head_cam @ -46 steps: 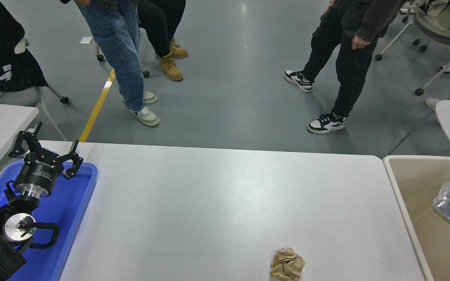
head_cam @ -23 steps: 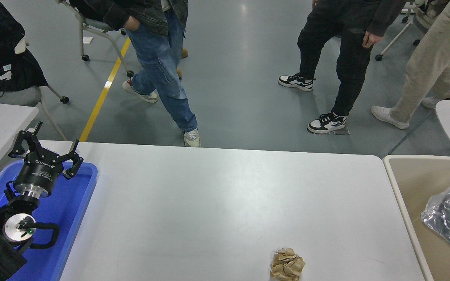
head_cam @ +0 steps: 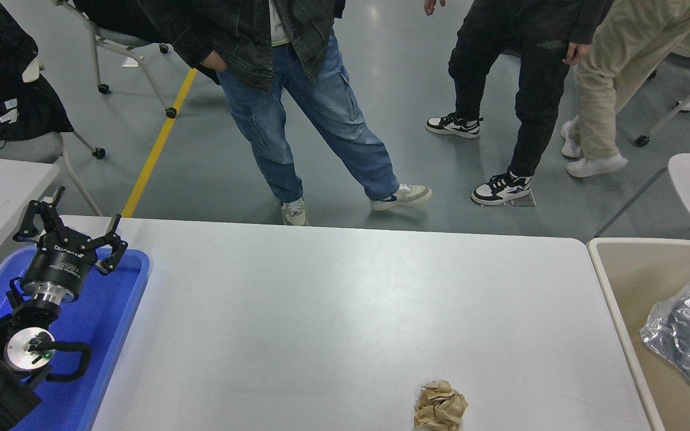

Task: Clean the table surface

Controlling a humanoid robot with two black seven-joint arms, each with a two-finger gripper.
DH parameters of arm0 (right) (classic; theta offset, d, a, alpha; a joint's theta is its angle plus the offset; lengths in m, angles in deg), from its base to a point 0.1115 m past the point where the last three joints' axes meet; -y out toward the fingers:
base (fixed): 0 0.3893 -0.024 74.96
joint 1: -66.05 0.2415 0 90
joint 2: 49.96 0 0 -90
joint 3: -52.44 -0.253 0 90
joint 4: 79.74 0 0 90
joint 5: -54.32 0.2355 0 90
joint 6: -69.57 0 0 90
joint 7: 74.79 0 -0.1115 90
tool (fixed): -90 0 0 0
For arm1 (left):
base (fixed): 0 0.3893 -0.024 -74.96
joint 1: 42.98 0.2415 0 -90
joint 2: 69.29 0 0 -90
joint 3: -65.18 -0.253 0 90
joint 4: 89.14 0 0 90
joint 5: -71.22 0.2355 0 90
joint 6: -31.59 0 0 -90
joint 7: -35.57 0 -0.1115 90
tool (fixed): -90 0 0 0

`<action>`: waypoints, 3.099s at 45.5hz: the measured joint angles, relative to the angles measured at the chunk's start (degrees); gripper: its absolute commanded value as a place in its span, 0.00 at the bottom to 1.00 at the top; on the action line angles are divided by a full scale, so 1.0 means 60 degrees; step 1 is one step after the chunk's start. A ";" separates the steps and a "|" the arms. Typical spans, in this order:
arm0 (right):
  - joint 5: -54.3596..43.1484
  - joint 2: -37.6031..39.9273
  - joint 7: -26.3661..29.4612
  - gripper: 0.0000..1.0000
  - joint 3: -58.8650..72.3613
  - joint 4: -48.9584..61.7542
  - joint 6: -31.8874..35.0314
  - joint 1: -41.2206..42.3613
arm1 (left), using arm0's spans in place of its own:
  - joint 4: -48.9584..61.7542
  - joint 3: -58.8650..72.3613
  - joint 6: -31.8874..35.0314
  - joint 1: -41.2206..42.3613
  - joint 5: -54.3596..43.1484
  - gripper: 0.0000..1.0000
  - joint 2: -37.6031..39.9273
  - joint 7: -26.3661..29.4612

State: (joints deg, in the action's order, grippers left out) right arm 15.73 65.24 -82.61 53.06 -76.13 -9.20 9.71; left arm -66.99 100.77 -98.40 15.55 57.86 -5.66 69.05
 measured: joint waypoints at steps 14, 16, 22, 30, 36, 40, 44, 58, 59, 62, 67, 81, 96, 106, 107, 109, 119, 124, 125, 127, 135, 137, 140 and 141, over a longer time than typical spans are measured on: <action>0.0001 -0.0036 0.0000 0.00 0.0013 0.0005 -0.0100 -0.0009 | 0.0000 0.0000 0.0000 0.0000 0.0000 1.00 0.0000 0.0000; 0.0000 -0.0044 0.0000 0.00 0.0014 0.0005 -0.0107 -0.0010 | 0.0000 0.0000 0.0000 0.0000 0.0000 1.00 0.0000 0.0000; 0.0001 -0.0115 -0.0001 0.00 0.0019 0.0005 -0.0141 -0.0057 | 0.0000 0.0000 0.0000 0.0000 0.0000 1.00 0.0000 0.0000; 0.0001 -0.0291 -0.0001 0.00 0.0021 0.0003 -0.0262 -0.0167 | 0.0000 0.0000 0.0000 0.0000 0.0000 1.00 0.0000 0.0000; 0.0001 -0.0360 -0.0001 0.00 0.0024 0.0001 -0.0312 -0.0223 | 0.0000 0.0000 0.0000 0.0000 0.0000 1.00 0.0000 0.0000; 0.0001 -0.0386 -0.0001 0.00 0.0026 0.0002 -0.0342 -0.0249 | 0.0000 0.0000 0.0000 0.0000 0.0000 1.00 0.0000 0.0000; 0.0001 -0.0403 -0.0001 0.29 0.0024 0.0016 -0.0396 -0.0264 | 0.0000 0.0000 0.0000 0.0000 0.0000 1.00 0.0000 0.0000; 0.0001 -0.0431 -0.0001 0.73 -0.0006 0.0030 -0.1313 -0.0336 | 0.0000 0.0000 0.0000 0.0000 0.0000 1.00 0.0000 0.0000; 0.0001 -0.0432 -0.0001 0.76 -0.0007 0.0030 -0.1338 -0.0337 | 0.0000 0.0000 0.0000 0.0000 0.0000 1.00 0.0000 0.0000; 0.0003 -0.0437 -0.0001 0.88 -0.0016 0.0035 -0.1568 -0.0346 | 0.0000 0.0000 0.0000 0.0000 0.0000 1.00 0.0000 0.0000; 0.0051 -0.0443 -0.0001 0.92 -0.0026 0.0040 -0.1915 -0.0331 | 0.0000 0.0000 0.0000 0.0000 0.0000 1.00 0.0000 0.0000; 0.1024 -0.0390 -0.0001 0.98 -0.0041 0.0056 -0.2633 0.0234 | 0.0000 0.0000 0.0000 0.0000 0.0000 1.00 0.0000 0.0000; 0.2952 0.0023 0.0014 0.98 -0.0303 -0.0056 -0.2747 0.1502 | 0.0000 0.0000 0.0000 0.0000 0.0000 1.00 -0.0001 0.0000; 0.4390 0.0758 0.0025 0.98 -0.1017 -0.1105 -0.2717 0.2589 | 0.0000 0.0000 0.0000 0.0000 0.0000 1.00 -0.0001 0.0000; 0.4484 0.0849 0.0026 0.98 -0.1085 -0.1259 -0.2716 0.2684 | -0.0001 0.0000 0.0000 0.0000 0.0000 1.00 -0.0001 0.0000; 0.4674 0.1059 0.0027 0.98 -0.1242 -0.1606 -0.2717 0.2898 | 0.0000 0.0000 0.0000 0.0000 0.0000 1.00 -0.0001 0.0000; 0.5277 0.2324 0.0026 0.98 -0.2366 -0.3754 -0.2781 0.3805 | 0.0000 0.0000 0.0000 -0.0001 0.0000 1.00 -0.0001 0.0000; 0.5410 0.2823 0.0020 0.98 -0.3051 -0.4708 -0.2805 0.4025 | 0.0000 0.0000 0.0000 0.0000 0.0000 1.00 0.0000 0.0000; 0.5426 0.2899 0.0019 0.98 -0.3171 -0.4890 -0.2808 0.4048 | 0.0000 0.0000 0.0000 -0.0001 0.0000 1.00 -0.0001 0.0000; 0.5462 0.3062 0.0018 0.98 -0.3489 -0.5235 -0.2808 0.4110 | 0.0001 0.0000 0.0000 0.0000 0.0000 1.00 -0.0001 0.0000; 0.5536 0.3529 0.0006 0.98 -0.4537 -0.6336 -0.2777 0.4197 | -0.0001 0.0000 0.0000 -0.0001 -0.0001 1.00 0.0000 0.0000; 0.5548 0.3605 0.0000 0.98 -0.4812 -0.6662 -0.2764 0.4199 | -0.0001 0.0000 0.0000 0.0000 -0.0001 1.00 0.0000 0.0000; 0.5549 0.3703 -0.0021 0.98 -0.5160 -0.6991 -0.2747 0.4201 | -0.0001 0.0000 0.0000 0.0000 0.0000 1.00 0.0000 0.0000; 0.5550 0.3738 -0.0029 0.98 -0.5240 -0.7096 -0.2747 0.4200 | -0.0001 0.0000 0.0000 0.0000 0.0000 1.00 0.0000 0.0000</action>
State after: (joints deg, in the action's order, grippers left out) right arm 49.03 87.66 -82.78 21.62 -118.71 -25.68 34.91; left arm -67.00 100.77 -98.40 15.55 57.86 -5.66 69.05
